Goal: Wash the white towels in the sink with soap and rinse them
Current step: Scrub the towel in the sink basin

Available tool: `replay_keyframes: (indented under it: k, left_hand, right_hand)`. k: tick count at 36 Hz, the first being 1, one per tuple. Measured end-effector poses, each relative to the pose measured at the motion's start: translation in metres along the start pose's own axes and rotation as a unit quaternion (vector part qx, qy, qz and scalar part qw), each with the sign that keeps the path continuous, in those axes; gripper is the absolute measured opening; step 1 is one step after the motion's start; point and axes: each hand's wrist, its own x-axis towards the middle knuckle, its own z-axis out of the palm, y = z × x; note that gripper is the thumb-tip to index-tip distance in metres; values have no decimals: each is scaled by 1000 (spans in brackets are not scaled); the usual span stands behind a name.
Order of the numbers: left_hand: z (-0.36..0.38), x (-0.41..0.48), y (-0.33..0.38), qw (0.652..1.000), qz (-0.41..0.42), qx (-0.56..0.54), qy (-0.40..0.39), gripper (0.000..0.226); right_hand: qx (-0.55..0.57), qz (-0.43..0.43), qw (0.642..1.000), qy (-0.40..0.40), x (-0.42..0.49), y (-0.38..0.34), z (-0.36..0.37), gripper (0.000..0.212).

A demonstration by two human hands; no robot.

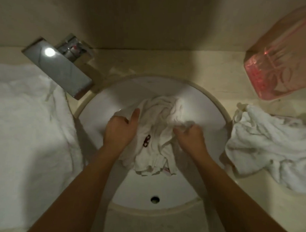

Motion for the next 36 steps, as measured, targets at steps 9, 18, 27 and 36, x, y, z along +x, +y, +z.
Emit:
replay_keyframes:
  k: [9, 18, 27, 36]
  left_hand:
    - [12, 36, 17, 958, -138, -172, -183, 123]
    - [3, 19, -2, 951, -34, -307, -31, 49]
    - [58, -8, 51, 963, -11, -257, -75, 81]
    - [60, -32, 59, 972, 11, -232, -33, 66]
  right_hand:
    - [-30, -46, 998, -29, -14, -8, 49, 38]
    - [290, 71, 948, 113, -6, 8, -18, 24]
    - [329, 15, 942, -56, -43, -65, 54, 27]
    - [390, 65, 918, -23, -31, -59, 37, 32]
